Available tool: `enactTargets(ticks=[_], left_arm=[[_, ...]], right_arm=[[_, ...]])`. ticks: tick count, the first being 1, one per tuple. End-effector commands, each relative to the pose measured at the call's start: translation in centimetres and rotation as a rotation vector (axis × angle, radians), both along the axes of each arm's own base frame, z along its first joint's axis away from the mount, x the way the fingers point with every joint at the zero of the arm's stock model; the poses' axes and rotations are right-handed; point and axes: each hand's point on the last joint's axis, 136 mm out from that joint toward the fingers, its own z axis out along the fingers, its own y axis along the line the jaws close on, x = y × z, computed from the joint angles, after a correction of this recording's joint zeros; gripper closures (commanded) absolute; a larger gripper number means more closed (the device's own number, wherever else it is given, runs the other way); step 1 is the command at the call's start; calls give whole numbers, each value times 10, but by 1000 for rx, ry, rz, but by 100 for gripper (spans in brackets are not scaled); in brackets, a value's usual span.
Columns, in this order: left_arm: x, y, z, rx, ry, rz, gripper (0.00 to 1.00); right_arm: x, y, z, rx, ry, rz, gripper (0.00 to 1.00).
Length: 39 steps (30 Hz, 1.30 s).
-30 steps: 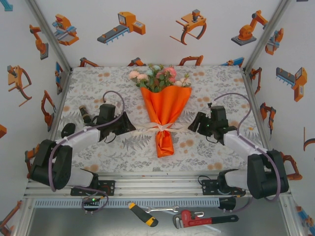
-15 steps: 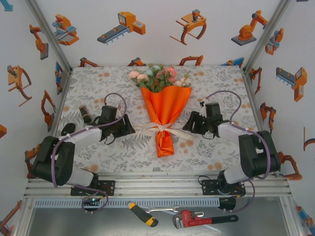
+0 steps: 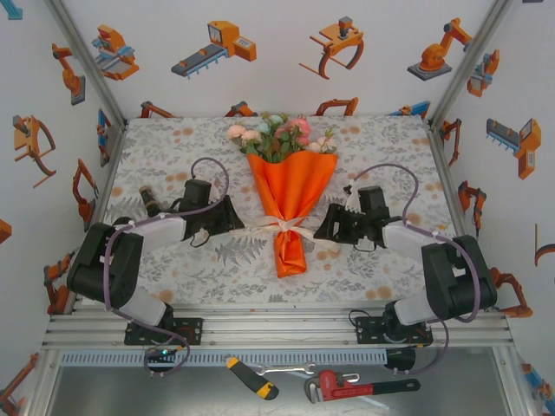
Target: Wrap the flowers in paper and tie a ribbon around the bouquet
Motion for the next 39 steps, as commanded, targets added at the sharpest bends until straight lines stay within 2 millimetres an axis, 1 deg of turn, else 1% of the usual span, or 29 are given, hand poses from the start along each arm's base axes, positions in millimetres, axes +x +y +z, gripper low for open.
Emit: enactTargets(ticks=[1, 3, 5, 7, 8, 9, 11, 13, 14, 18, 22, 23, 25, 26, 27, 28, 29, 30, 31, 32, 33, 34, 35, 36, 37, 38, 39], left_arm=[[-8, 3, -19, 48, 59, 0, 59], [-6, 5, -21, 63, 60, 11, 70], [-6, 11, -23, 95, 68, 34, 85], [-6, 19, -23, 129, 71, 59, 100], [-6, 24, -23, 149, 71, 74, 100], [-5, 28, -22, 166, 66, 86, 100], [-7, 41, -20, 207, 62, 122, 100], [-8, 55, -21, 251, 65, 166, 100], [-9, 64, -23, 272, 71, 191, 100], [-13, 84, -28, 318, 86, 254, 100], [-17, 100, -33, 349, 102, 313, 100], [-18, 103, -34, 353, 109, 323, 100], [-18, 103, -35, 345, 113, 323, 100], [-17, 98, -33, 321, 107, 312, 100], [-15, 88, -29, 271, 91, 278, 100], [-13, 72, -22, 209, 63, 226, 100], [-13, 57, -12, 159, 20, 176, 96], [-14, 44, -2, 132, -19, 127, 86], [-16, 33, 12, 123, -69, 82, 74], [-19, 24, 28, 130, -128, 48, 65], [-23, 20, 42, 140, -178, 29, 59], [-26, 18, 58, 153, -229, 20, 54], [-29, 18, 75, 163, -278, 17, 51], [-31, 21, 89, 172, -322, 30, 50], [-33, 25, 105, 182, -372, 49, 49], [-34, 32, 119, 186, -416, 78, 49], [-34, 42, 131, 195, -454, 119, 48]], right_arm=[[-7, 5, -10, -104, -16, 55, 42], [-4, 5, -14, -143, -11, 57, 55], [1, 1, -15, -166, -19, 41, 72], [4, -6, -14, -206, -30, 15, 89], [7, -13, -14, -239, -36, -13, 99], [9, -19, -14, -269, -42, -38, 100], [11, -37, -14, -341, -41, -121, 100], [10, -52, -18, -371, -14, -193, 100], [9, -59, -23, -374, 16, -231, 100], [2, -88, -39, -371, 104, -366, 100], [-1, -112, -39, -387, 125, -469, 100], [-1, -115, -39, -383, 132, -483, 100], [-2, -118, -38, -382, 130, -501, 100], [-1, -117, -36, -374, 123, -498, 100], [2, -112, -31, -345, 107, -481, 100], [5, -102, -26, -291, 83, -454, 100], [9, -88, -14, -214, 44, -405, 100], [9, -77, -5, -161, 25, -367, 100], [10, -67, 10, -119, -1, -335, 98], [9, -62, 24, -90, -32, -314, 88], [7, -61, 36, -77, -56, -311, 80], [7, -64, 52, -76, -103, -321, 70], [7, -70, 67, -86, -156, -341, 62], [8, -78, 80, -106, -204, -372, 56], [10, -90, 93, -135, -264, -418, 50], [12, -106, 105, -182, -323, -484, 44], [13, -122, 113, -234, -370, -551, 36]])
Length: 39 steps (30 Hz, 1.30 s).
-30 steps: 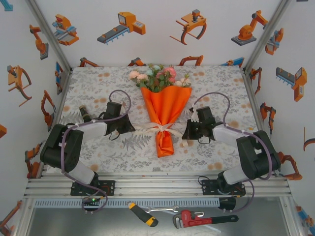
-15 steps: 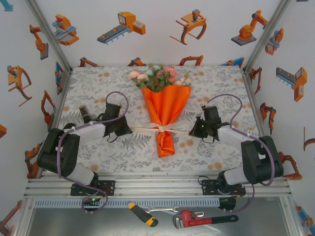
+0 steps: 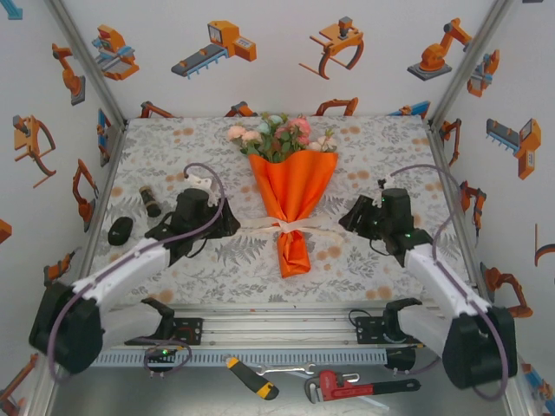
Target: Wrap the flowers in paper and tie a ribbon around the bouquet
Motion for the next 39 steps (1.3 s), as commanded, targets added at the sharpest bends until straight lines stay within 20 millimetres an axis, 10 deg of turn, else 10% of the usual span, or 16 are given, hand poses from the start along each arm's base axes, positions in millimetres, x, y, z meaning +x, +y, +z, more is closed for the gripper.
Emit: enactTargets(ticks=[1, 5, 10, 21, 39], left_arm=[[3, 41, 38, 100, -158, 152, 47], [4, 103, 65, 243, -335, 420, 37], [10, 153, 48, 464, -416, 565, 26], [59, 167, -23, 423, -420, 413, 3], [104, 185, -65, 356, -288, 375, 3]], right_arm=[[5, -61, 29, -199, -127, -258, 28], [7, -133, 42, -424, -212, -525, 18], [29, -166, 13, -549, -186, -557, 15], [79, -141, -53, -555, -333, -352, 8], [83, -144, -55, -581, -318, -378, 1]])
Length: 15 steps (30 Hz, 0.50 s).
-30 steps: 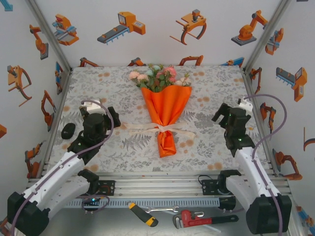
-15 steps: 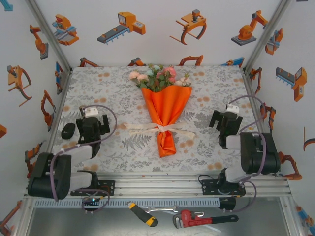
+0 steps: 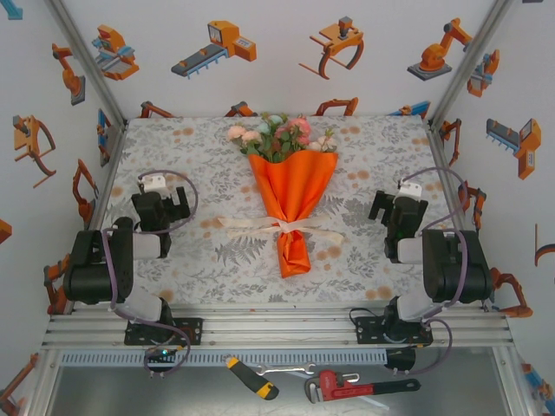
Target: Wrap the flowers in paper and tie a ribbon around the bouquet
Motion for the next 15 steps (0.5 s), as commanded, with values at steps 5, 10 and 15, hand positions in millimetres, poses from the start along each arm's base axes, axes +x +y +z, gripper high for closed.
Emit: enactTargets(ticks=[5, 10, 15], left_arm=[[3, -5, 3, -22, -8, -23, 3], [3, -5, 4, -22, -4, -23, 3], [3, -5, 3, -21, -2, -23, 3]], right_arm=[[8, -3, 16, -20, -58, -16, 1], [12, 6, 15, -16, -49, 38, 1], [16, 14, 14, -12, -34, 92, 1]])
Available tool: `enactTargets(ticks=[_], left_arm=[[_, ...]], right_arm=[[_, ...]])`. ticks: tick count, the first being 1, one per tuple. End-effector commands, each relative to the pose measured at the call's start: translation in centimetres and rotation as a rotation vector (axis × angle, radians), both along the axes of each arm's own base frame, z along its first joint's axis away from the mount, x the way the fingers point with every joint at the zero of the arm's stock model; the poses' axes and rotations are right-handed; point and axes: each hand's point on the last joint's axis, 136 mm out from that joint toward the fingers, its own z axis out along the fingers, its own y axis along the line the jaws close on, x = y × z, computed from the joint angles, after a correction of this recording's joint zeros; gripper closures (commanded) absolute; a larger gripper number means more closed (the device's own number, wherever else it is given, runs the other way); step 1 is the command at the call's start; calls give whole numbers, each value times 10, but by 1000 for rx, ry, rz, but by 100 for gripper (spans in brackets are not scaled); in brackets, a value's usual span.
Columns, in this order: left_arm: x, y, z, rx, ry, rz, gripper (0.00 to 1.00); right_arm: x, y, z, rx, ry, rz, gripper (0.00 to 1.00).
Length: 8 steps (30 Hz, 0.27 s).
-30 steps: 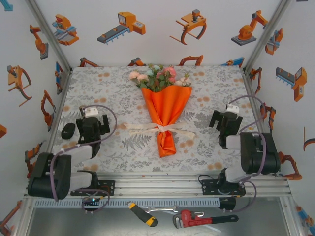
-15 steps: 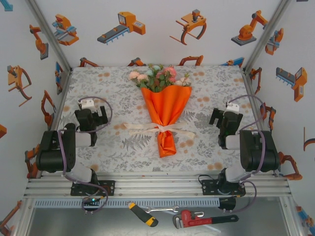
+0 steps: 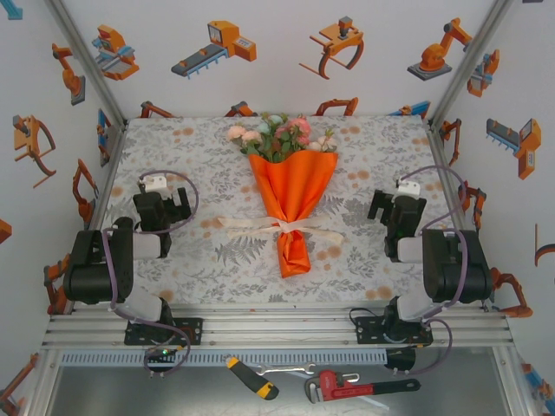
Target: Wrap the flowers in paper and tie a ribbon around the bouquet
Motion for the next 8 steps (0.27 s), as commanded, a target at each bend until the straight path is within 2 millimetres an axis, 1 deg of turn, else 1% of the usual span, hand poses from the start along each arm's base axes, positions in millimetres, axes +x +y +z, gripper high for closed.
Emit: enactTargets(ticks=[1, 8], left_arm=[[4, -1, 6, -12, -15, -5, 3], [4, -1, 7, -13, -16, -5, 3]], right_arm=[[12, 7, 12, -7, -33, 42, 1], [10, 6, 11, -13, -30, 42, 1]])
